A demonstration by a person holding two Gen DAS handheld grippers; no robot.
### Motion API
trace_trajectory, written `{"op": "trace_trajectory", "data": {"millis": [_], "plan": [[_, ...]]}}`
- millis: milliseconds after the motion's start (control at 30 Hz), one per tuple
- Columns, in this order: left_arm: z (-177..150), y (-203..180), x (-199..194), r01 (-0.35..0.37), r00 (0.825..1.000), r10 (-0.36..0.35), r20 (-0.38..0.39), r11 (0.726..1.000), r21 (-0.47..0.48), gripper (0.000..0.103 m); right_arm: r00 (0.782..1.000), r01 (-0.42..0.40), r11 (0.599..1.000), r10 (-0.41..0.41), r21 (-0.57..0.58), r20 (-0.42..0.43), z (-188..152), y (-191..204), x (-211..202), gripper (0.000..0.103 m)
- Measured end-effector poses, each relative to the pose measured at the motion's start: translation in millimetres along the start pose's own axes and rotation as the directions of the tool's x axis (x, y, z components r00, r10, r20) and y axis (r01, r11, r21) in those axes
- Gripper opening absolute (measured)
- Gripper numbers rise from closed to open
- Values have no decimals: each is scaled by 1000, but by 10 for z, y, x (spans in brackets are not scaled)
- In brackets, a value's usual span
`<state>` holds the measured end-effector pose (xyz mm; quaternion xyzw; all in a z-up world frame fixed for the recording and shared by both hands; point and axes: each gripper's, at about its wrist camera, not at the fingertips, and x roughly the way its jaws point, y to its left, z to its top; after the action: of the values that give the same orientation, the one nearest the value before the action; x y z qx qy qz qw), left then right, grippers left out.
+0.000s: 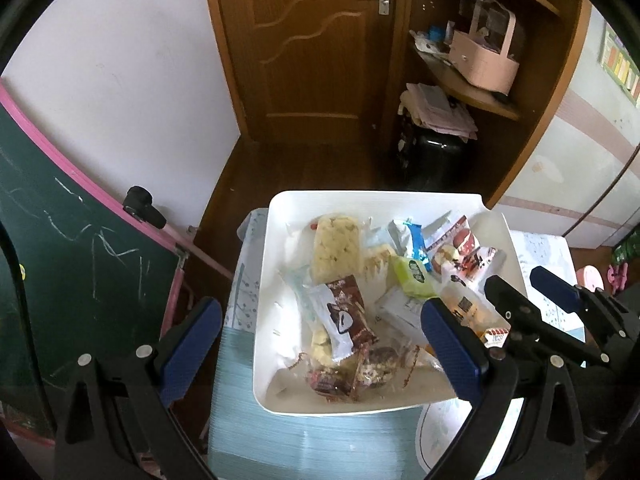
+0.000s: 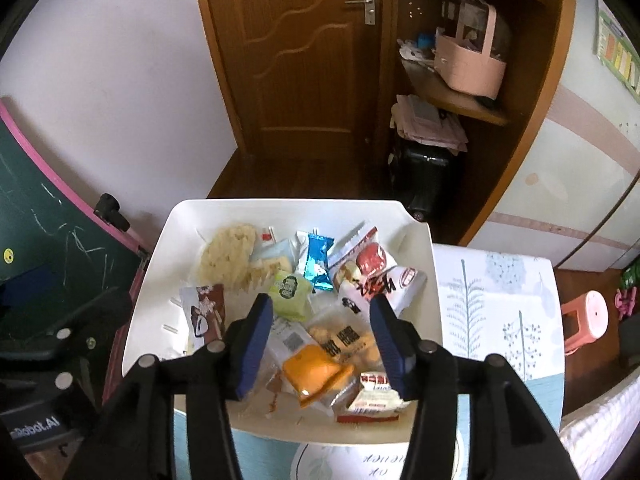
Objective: Organize snacks
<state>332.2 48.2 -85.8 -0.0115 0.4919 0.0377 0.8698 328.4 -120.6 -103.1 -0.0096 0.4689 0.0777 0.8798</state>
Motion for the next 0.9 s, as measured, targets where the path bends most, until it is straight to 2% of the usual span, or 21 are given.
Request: {"op": "trace_trajectory", "data": {"millis": [300,500,700,900], "plan": [[-119,-93,-147,31,1000,-31,1,999,19,100,1000,16,999,-16,47,5,-123,-94,-192,53],[-320,-182,-307,41,999,-40,-10,998,39,100,1000,12,996,-13,87,5,-305,-185,-356,56],[-758,-295,-530,43,999,-41,-32,997,63,100,1000,-19,992,19,126,-4,-672,-270,-541,60],[-1279,-429,-858,69,997,-66,-51,996,60,100,998,-48,985,56,165,-38,-1216,-414,-836,60]]}}
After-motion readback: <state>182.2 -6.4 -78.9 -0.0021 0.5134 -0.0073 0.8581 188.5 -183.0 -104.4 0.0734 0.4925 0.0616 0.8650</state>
